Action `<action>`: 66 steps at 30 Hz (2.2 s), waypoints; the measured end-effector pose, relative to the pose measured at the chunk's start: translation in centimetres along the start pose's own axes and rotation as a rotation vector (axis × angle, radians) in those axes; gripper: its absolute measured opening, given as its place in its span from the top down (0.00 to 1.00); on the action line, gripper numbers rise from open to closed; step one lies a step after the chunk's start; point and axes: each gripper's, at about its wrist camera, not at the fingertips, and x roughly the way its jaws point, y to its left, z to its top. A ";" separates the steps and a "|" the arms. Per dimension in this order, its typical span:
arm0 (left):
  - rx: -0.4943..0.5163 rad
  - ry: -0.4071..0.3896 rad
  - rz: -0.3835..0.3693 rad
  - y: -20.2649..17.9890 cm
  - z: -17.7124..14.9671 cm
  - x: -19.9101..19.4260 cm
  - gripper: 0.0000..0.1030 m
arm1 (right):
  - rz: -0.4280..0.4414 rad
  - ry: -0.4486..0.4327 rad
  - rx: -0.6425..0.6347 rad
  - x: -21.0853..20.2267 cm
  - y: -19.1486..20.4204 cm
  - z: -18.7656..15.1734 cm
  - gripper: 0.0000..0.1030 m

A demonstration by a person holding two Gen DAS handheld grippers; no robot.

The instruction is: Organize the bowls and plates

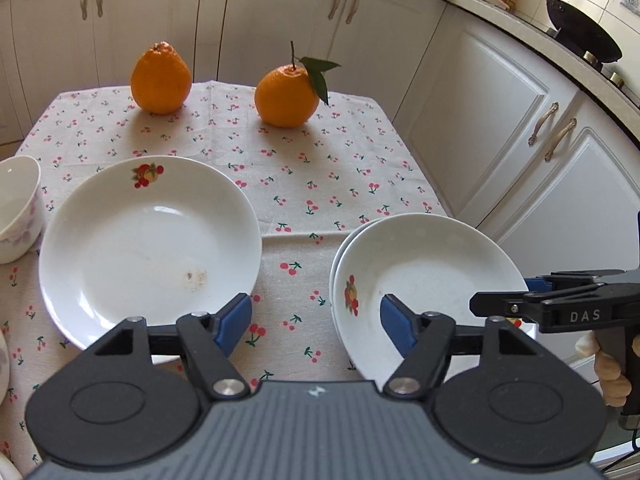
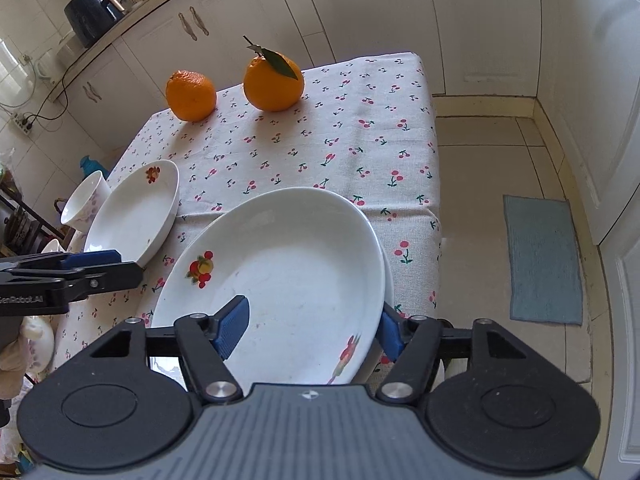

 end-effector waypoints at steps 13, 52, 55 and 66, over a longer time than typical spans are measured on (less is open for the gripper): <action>0.058 -0.103 0.034 1.5 -3.9 -3.7 0.23 | 0.044 0.094 0.095 0.2 -0.1 1.1 0.11; 0.141 -0.275 0.151 2.5 -9.4 -5.9 0.09 | -0.101 -0.082 -0.109 -2.6 6.8 -1.5 0.00; 0.164 -0.295 0.198 2.7 -9.6 -5.9 0.06 | -0.116 -0.147 -0.190 -2.9 8.7 -1.7 0.00; 0.098 -0.273 0.279 4.7 -8.8 -4.5 0.07 | -0.079 -0.219 -0.351 -1.0 12.5 -0.2 0.00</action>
